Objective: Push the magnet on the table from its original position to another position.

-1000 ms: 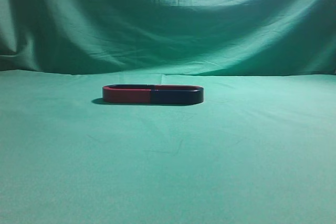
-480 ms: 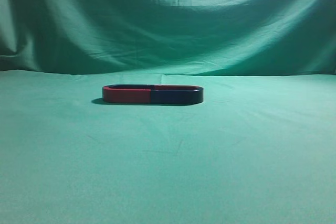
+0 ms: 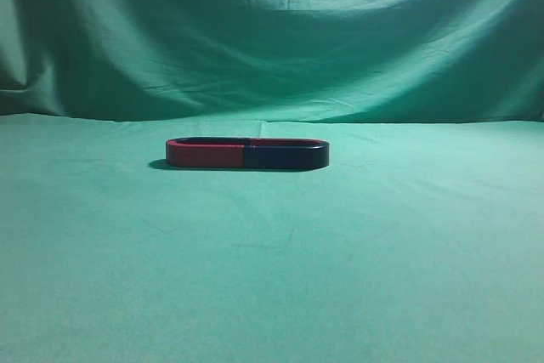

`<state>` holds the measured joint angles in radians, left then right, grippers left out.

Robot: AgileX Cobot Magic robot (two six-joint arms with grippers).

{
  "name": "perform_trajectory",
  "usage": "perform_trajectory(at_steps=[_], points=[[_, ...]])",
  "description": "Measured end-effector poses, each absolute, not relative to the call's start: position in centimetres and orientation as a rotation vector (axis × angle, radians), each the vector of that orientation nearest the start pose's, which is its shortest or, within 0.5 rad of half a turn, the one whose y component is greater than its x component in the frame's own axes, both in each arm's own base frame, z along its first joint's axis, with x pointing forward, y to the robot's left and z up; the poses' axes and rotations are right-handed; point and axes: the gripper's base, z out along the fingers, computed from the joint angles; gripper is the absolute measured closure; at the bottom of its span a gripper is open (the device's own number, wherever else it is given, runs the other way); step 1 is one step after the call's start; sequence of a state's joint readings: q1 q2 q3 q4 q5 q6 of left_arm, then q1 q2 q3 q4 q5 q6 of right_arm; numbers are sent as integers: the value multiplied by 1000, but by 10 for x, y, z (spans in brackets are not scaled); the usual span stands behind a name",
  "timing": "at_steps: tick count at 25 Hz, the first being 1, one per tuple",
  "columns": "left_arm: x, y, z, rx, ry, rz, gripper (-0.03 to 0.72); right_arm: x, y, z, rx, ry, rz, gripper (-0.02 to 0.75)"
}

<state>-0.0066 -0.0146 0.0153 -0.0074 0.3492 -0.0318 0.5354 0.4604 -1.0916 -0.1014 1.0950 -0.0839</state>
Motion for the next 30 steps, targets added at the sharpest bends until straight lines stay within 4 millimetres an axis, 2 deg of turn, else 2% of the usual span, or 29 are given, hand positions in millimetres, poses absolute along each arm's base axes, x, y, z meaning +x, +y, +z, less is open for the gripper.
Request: perform_trajectory(at_steps=[5, 11, 17, 21, 26, 30], points=[[53, -1, 177, -28, 1833, -34, 316, 19, 1, 387, -422, 1754, 104, 738], [53, -1, 177, -28, 1833, -34, 316, 33, 4, 320, -277, 1672, 30, 738], [53, -1, 177, -28, 1833, -34, 316, 46, 6, 250, -152, 1719, 37, 738], [53, -1, 177, -28, 1833, -34, 316, 51, 4, 211, -115, 1779, 19, 738], [53, -1, 177, -28, 1833, -34, 316, 54, 4, 179, -86, 1800, 13, 738], [53, -1, 177, -28, 1833, -34, 316, 54, 3, 177, -74, 1806, 15, 738]])
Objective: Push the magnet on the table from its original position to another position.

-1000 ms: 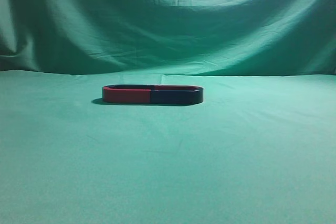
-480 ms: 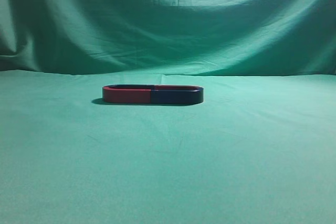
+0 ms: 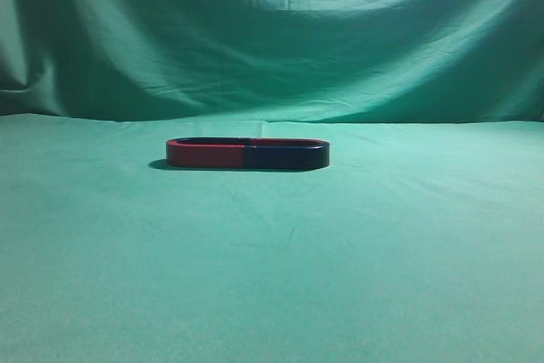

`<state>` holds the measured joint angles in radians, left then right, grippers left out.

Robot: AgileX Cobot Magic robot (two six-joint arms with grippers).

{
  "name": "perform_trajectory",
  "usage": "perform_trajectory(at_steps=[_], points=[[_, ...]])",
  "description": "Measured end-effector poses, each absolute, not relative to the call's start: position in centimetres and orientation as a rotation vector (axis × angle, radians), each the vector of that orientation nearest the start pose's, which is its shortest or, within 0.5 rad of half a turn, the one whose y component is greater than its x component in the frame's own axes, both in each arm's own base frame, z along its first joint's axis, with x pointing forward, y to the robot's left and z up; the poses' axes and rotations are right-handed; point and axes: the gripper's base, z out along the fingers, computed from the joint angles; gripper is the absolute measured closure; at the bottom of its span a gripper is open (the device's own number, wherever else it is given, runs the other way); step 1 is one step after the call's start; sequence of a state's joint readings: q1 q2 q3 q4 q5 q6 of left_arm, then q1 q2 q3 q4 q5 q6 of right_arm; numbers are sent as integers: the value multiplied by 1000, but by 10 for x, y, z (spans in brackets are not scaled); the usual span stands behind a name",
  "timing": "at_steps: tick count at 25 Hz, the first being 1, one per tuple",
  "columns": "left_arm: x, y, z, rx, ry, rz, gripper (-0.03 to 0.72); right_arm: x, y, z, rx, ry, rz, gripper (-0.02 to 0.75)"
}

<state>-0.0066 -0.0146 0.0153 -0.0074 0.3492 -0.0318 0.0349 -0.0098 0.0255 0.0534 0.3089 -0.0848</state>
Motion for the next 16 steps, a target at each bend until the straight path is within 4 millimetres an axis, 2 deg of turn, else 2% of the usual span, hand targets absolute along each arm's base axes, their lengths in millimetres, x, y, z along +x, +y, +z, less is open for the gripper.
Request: perform_trajectory(at_steps=[2, 3, 16], points=[[53, -1, 177, -28, 1833, -34, 316, 53, 4, 174, -74, 1834, 19, 738], [53, -1, 177, -28, 1833, -34, 316, 53, 4, 173, -76, 1852, 20, 262], [53, -1, 177, -28, 1833, -34, 316, 52, 4, 170, -77, 1884, 23, 262]])
